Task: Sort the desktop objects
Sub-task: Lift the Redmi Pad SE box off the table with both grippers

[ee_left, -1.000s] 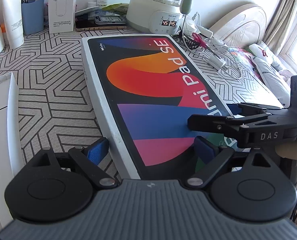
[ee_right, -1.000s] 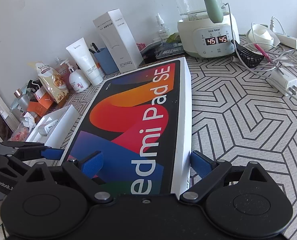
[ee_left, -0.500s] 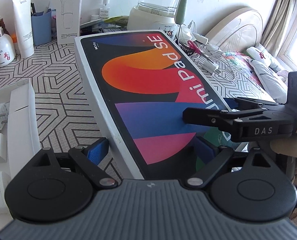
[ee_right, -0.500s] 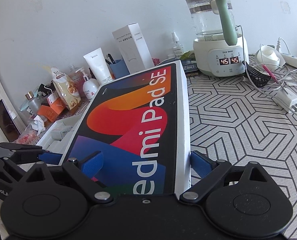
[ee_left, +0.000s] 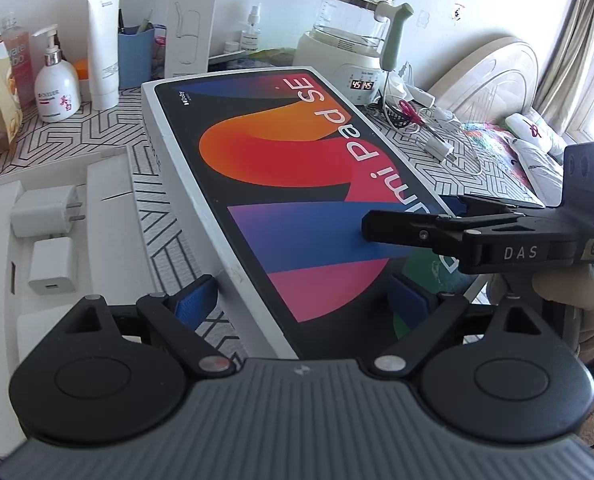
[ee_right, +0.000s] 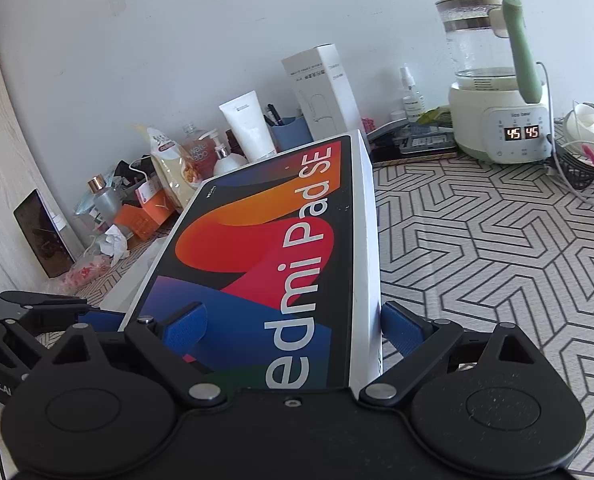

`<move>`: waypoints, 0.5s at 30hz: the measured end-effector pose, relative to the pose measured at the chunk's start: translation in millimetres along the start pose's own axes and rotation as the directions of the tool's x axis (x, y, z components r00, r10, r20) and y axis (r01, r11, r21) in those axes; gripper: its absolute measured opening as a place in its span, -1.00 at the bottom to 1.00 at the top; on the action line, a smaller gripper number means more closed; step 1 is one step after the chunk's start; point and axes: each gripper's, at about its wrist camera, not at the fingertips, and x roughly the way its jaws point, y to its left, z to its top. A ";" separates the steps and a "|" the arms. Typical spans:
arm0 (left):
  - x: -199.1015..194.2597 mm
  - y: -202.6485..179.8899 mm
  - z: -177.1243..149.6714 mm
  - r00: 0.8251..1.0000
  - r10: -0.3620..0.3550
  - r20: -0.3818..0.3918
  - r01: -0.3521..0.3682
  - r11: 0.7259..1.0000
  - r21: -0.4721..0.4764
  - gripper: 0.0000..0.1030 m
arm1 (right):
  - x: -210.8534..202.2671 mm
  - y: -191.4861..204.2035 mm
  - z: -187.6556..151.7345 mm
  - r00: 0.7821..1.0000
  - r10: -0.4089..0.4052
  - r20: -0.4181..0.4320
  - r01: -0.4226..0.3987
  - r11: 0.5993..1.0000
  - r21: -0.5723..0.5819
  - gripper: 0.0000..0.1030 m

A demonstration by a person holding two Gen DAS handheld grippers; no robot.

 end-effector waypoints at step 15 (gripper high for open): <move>-53.4 58.7 -24.7 0.995 0.067 0.068 -0.059 0.992 -0.115 0.79 | 40.9 61.7 2.0 0.992 0.117 -0.050 -0.119 0.991 -0.052 0.88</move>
